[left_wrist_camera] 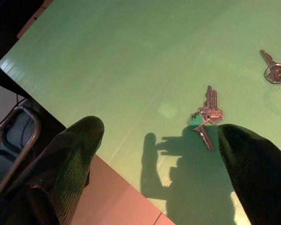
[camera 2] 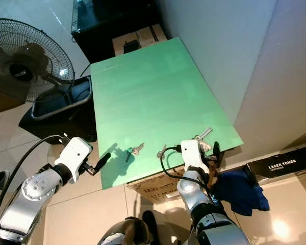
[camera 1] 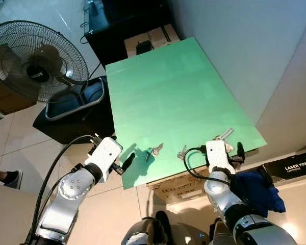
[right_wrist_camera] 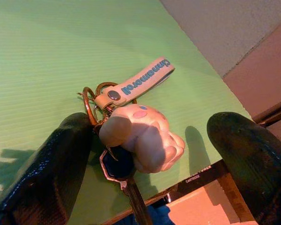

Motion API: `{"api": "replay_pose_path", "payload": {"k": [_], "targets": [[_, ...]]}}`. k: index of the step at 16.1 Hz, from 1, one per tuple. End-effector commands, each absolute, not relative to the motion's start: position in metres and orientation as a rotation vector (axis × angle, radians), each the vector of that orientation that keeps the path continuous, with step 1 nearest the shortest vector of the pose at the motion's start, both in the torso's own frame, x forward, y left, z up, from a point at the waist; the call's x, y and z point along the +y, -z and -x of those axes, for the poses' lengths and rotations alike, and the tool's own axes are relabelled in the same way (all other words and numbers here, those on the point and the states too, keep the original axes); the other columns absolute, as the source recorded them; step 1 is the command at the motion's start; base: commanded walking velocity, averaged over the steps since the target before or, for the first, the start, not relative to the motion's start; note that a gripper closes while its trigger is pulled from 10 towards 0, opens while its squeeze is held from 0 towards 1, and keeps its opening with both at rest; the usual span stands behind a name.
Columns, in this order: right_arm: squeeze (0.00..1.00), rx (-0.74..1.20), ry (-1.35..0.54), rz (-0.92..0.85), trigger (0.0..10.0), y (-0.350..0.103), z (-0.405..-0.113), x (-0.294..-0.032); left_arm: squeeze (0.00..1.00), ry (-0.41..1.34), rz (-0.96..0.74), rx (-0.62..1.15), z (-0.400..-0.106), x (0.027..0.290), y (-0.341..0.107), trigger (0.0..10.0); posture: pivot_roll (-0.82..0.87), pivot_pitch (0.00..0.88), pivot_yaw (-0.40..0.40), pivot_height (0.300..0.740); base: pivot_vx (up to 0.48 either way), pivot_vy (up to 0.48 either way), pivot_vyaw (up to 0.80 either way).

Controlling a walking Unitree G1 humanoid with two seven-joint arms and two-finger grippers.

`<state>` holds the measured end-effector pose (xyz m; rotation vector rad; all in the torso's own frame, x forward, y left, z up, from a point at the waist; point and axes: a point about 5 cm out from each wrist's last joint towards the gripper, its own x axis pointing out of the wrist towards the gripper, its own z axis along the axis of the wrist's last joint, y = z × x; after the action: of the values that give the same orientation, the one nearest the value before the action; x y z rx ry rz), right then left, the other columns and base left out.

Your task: Hang keys on a hook

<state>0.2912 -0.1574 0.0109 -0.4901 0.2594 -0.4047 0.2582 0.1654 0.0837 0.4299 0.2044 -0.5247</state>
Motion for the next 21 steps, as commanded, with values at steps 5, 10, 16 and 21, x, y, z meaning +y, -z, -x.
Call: {"api": "replay_pose_path", "payload": {"k": [5,10,16,21], "targets": [[0.00,0.346,0.432,0.494,0.0,0.004,-0.278,-0.164,0.00,0.504,-0.451,0.213,-0.259,0.175,-0.084,10.0,-0.06,0.214,0.294,0.740,0.000,0.000,0.00],[1.00,0.334,0.412,0.483,10.0,0.003,-0.278,-0.161,0.00,0.499,-0.456,0.211,-0.259,0.175,-0.084,10.0,-0.05,0.210,0.291,0.740,0.000,0.000,0.00],[1.00,0.326,0.404,0.461,10.0,0.003,-0.279,-0.159,0.00,0.498,-0.459,0.203,-0.261,0.175,-0.086,10.0,-0.05,0.210,0.292,0.740,0.000,0.000,0.00],[0.00,0.367,0.370,0.428,0.0,0.009,-0.274,-0.151,0.00,0.499,-0.459,0.202,-0.260,0.174,-0.086,10.0,-0.05,0.213,0.290,0.740,0.000,0.000,0.00]]}}
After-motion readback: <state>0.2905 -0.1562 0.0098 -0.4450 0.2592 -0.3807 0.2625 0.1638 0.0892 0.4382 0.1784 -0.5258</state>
